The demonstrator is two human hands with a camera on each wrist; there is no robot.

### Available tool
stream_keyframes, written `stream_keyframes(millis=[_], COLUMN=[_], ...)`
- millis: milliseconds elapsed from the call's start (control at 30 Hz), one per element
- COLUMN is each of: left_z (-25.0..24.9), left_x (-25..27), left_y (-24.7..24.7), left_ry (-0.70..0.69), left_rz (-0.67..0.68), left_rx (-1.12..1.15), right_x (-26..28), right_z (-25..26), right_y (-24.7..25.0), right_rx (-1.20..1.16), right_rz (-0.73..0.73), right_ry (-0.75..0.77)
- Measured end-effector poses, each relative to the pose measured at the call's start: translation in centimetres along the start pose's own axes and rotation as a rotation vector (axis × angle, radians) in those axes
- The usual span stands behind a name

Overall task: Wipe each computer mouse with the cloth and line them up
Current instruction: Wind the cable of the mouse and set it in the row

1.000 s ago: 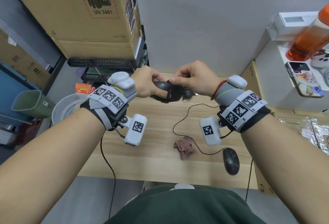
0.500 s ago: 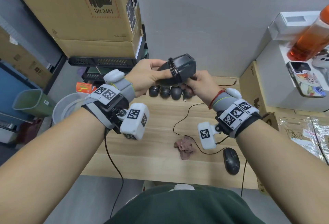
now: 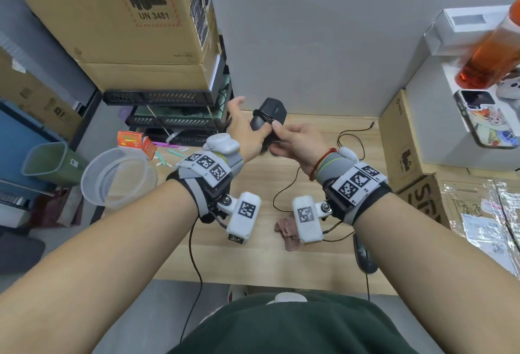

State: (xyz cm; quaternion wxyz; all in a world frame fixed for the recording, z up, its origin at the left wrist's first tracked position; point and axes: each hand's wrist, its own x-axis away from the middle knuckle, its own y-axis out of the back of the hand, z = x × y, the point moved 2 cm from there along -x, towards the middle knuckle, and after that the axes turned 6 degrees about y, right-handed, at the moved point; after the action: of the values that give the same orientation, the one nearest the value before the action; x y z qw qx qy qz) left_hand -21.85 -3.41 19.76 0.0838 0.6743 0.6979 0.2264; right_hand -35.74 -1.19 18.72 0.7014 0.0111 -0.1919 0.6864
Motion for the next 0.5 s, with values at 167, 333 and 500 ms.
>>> stream_keyframes(millis=[167, 333, 500], left_z=[0.2, 0.1, 0.5], left_x=[0.1, -0.2, -0.4], left_y=[-2.0, -3.6, -7.2], left_ry=[-0.009, -0.024, 0.019], left_rz=[0.198, 0.197, 0.223], left_rx=[-0.107, -0.158, -0.349], right_x=[-1.5, -2.4, -3.2], right_z=[-0.9, -1.6, -2.5], right_y=[2.3, 4.1, 6.8], right_rx=[0.046, 0.036, 0.146], right_rz=[-0.090, -0.104, -0.146], right_ry=[-0.027, -0.055, -0.098])
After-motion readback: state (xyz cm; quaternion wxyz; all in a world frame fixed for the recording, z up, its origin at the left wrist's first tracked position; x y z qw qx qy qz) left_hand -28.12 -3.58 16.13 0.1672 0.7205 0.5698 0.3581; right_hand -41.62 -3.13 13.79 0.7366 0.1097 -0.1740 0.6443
